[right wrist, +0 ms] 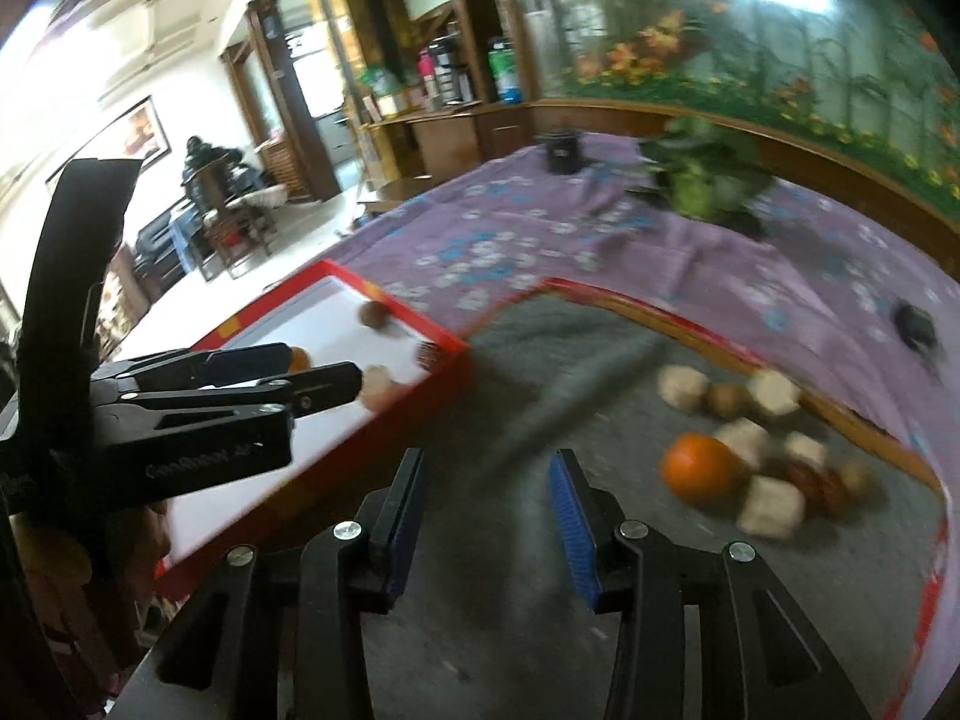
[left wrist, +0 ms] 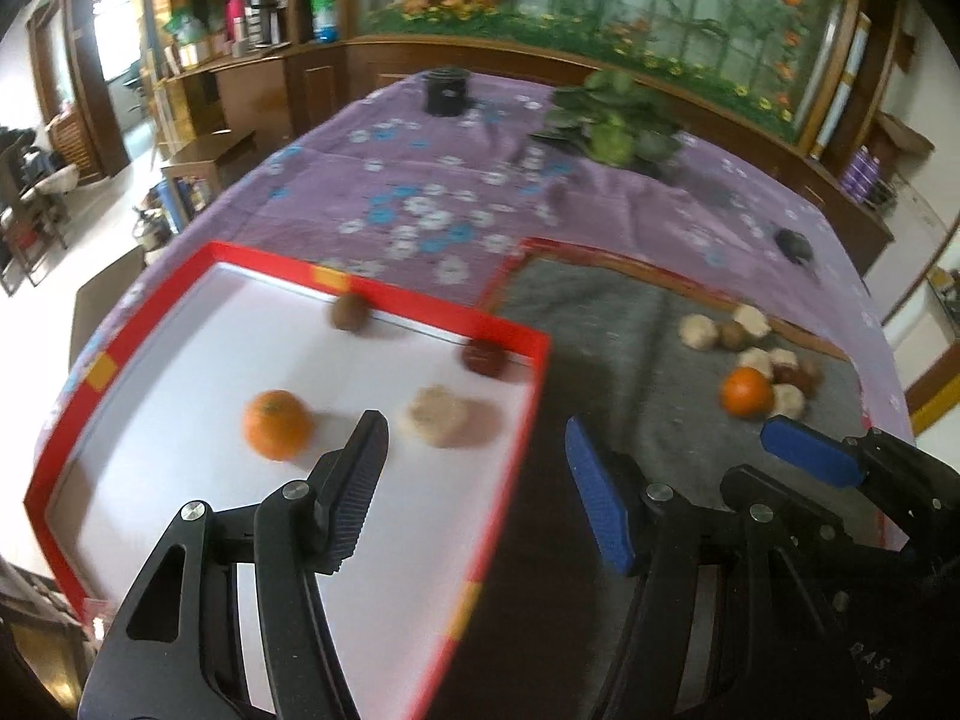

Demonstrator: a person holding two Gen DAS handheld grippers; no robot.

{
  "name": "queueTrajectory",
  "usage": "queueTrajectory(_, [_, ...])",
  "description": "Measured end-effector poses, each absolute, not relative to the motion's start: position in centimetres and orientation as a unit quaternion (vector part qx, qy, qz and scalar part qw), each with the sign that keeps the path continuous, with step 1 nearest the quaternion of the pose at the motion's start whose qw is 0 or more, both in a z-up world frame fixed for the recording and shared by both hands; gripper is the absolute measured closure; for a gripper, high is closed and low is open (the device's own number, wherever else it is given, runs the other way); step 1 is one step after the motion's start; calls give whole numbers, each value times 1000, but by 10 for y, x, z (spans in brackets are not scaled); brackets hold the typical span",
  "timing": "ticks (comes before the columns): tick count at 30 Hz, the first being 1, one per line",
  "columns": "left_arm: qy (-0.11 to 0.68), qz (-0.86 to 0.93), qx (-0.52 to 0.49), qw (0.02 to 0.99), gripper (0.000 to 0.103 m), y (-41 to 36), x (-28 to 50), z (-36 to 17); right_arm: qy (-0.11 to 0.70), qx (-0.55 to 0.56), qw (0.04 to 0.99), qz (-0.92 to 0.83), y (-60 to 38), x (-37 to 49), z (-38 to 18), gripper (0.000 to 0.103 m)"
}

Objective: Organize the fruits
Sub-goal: 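Move both tools back toward the fruit pile on the felt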

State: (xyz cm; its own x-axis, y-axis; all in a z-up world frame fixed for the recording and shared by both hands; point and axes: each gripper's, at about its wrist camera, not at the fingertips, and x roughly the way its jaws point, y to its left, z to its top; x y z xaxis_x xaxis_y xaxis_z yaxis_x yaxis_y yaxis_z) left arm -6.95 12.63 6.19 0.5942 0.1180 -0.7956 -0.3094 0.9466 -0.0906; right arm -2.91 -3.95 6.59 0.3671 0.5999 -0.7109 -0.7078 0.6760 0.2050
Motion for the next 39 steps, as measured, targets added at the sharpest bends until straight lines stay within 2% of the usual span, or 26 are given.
queueTrajectory(15, [469, 44, -91, 878, 41, 46, -28, 44, 423, -10, 854, 304, -154, -5, 46, 60])
queueTrajectory(36, [480, -22, -65, 874, 42, 0, 31, 19, 432, 12, 851, 298, -177, 17, 33, 60])
queueTrajectory(39, [477, -35, -67, 876, 69, 1, 32, 17, 431, 1, 849, 304, -170, 18, 33, 60])
